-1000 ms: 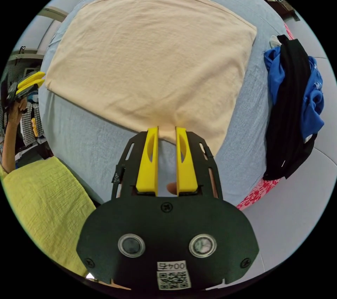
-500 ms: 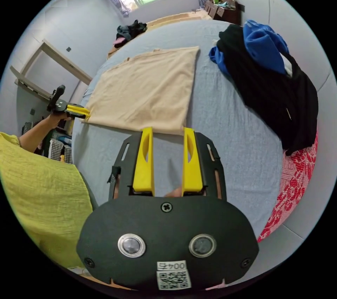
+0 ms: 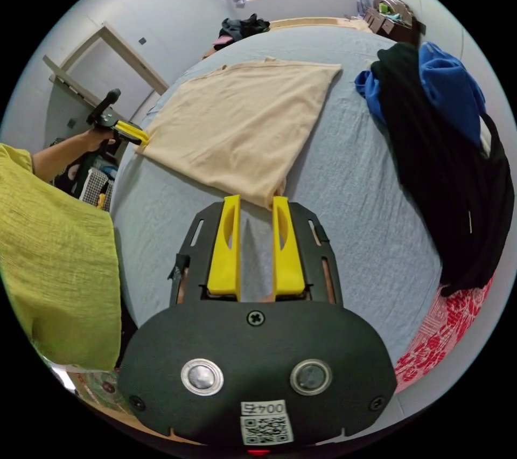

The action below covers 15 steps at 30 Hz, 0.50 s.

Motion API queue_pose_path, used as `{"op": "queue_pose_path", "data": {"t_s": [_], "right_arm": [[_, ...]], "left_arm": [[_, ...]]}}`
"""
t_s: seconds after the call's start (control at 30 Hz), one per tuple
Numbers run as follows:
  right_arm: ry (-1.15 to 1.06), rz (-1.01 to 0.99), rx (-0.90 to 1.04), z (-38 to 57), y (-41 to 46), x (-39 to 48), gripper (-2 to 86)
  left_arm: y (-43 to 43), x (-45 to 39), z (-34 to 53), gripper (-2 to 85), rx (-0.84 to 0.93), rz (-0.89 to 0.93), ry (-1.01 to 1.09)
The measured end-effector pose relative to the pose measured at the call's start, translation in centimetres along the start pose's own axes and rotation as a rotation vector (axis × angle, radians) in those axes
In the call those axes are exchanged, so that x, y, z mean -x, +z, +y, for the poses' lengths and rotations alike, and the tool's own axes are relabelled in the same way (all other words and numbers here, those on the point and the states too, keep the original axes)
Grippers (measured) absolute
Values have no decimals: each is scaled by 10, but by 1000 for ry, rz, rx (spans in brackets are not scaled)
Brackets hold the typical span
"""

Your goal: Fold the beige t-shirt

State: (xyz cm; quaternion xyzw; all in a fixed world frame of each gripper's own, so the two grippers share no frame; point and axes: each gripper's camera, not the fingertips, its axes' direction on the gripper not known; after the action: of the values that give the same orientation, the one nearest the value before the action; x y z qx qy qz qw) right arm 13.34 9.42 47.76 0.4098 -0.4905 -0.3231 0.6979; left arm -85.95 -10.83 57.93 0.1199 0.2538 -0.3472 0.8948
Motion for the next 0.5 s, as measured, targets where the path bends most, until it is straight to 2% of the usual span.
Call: {"op": "queue_pose_path", "data": {"t_s": [0.07, 0.23, 0.5], "right_arm": [[-20, 41, 22, -2, 2, 0, 37], [-68, 63, 80, -3, -5, -6, 11], [1, 73, 133, -3, -28, -9, 51]], "left_arm": [[3, 2, -1, 34, -11, 9, -10], [8, 5, -6, 28, -22, 12, -14], [16, 11, -19, 25, 0, 33, -41]]}}
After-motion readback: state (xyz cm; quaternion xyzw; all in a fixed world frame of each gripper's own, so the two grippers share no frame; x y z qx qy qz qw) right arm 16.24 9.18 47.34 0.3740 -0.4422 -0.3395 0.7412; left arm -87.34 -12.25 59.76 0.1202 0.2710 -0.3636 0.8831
